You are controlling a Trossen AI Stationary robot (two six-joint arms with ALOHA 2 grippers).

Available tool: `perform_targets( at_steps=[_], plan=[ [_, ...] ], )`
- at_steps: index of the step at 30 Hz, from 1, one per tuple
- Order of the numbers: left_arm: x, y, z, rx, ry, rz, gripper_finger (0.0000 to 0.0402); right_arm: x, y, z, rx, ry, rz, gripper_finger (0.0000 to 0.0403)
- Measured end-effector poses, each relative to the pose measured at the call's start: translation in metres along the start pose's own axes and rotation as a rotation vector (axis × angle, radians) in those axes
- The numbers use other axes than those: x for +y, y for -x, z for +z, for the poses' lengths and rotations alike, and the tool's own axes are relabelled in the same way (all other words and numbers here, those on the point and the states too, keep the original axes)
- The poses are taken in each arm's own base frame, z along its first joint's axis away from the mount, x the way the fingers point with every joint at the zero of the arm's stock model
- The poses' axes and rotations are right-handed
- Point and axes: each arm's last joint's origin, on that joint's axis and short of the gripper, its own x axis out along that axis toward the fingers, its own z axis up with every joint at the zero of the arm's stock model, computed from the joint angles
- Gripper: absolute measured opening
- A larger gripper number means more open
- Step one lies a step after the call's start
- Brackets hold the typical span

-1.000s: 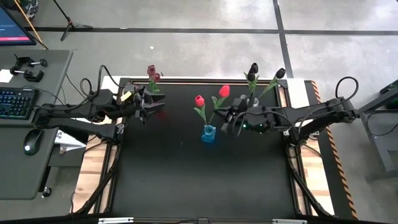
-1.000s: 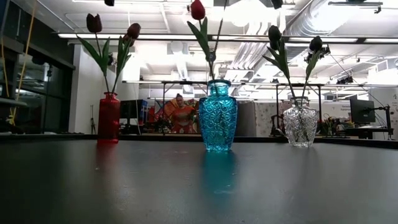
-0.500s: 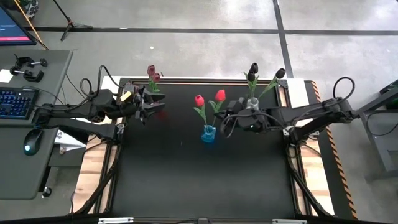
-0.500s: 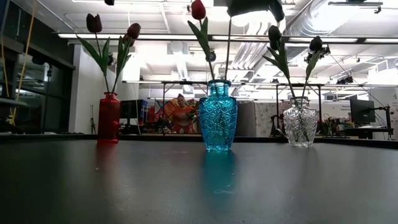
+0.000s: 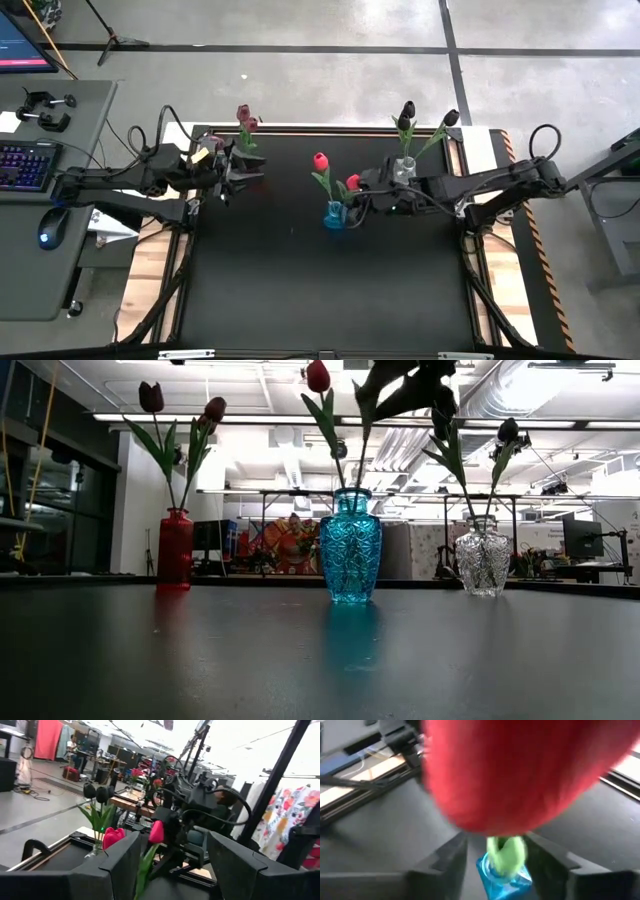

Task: Sort flowers into vase by color
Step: Put the red flower into the blue vase, then return to Home Position

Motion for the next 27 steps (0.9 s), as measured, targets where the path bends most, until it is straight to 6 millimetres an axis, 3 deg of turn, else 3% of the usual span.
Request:
perform_targets(
  at_steps=[4,10,15,19,23,25,27],
  plan=[
    [-0.002,0.011,0.005,0.004,0.001,-0.05,0.0213,0.0,0.018,0.01,0.049,0.026,0.1,0.023],
    [-0.001,0.045,0.013,0.006,-0.006,-0.07,0.0211,-0.006,0.061,0.024,0.138,0.011,0.098,0.0244],
    [0.01,0.063,-0.017,0.026,-0.009,-0.061,0.0176,-0.011,0.093,0.023,0.179,-0.016,0.095,0.0233],
    [0.024,0.067,-0.057,-0.057,0.015,-0.064,0.011,-0.014,0.108,0.013,0.218,-0.033,0.097,0.0191],
    [0.038,0.072,-0.097,-0.121,0.043,-0.084,0.0026,-0.013,0.114,-0.001,0.282,-0.06,0.069,0.0093],
    [0.044,0.075,-0.114,-0.133,0.084,-0.091,0.0008,-0.014,0.116,-0.01,0.317,-0.085,0.049,0.0032],
    [0.049,0.079,-0.128,-0.153,0.122,-0.092,0.0012,-0.016,0.116,-0.022,0.337,-0.121,0.029,0.0013]
  ],
)
